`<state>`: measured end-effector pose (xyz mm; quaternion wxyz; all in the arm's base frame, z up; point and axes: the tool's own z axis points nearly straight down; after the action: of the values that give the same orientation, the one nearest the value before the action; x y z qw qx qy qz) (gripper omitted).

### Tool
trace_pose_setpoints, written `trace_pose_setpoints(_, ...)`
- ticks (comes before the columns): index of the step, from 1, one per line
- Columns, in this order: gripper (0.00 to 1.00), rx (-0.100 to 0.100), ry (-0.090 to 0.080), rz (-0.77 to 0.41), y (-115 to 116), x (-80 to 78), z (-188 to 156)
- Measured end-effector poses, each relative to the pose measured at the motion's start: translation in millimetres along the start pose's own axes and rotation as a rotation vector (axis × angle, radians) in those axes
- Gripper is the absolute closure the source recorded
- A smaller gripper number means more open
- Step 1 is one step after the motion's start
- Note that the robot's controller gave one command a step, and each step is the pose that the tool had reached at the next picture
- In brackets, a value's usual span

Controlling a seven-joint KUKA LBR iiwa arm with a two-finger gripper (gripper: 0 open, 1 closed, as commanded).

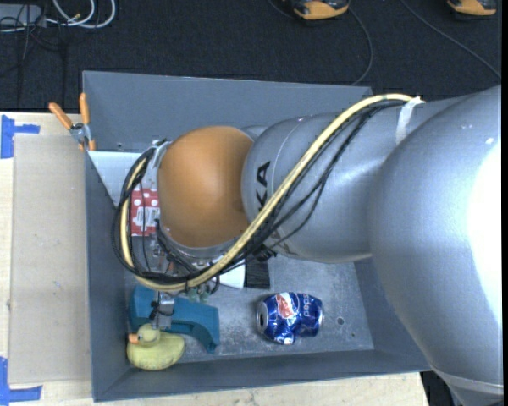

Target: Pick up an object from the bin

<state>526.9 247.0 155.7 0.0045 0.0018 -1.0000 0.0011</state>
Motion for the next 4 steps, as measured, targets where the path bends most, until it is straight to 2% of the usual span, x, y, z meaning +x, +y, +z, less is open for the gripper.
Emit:
trace_pose_setpoints(1, 0.0, -0.002, -0.007, 0.005, -1, -1.8, -5)
trace_pose_setpoints(2, 0.0, -0.002, -0.005, -0.073, -25, 18.3, 45)
trace_pose_setpoints(3, 0.0, -0.002, -0.001, -0.08, -75, 13.1, 72)
trace_pose_setpoints(4, 1.0, 0.0, -0.008, 0.026, -92, 1.1, 82)
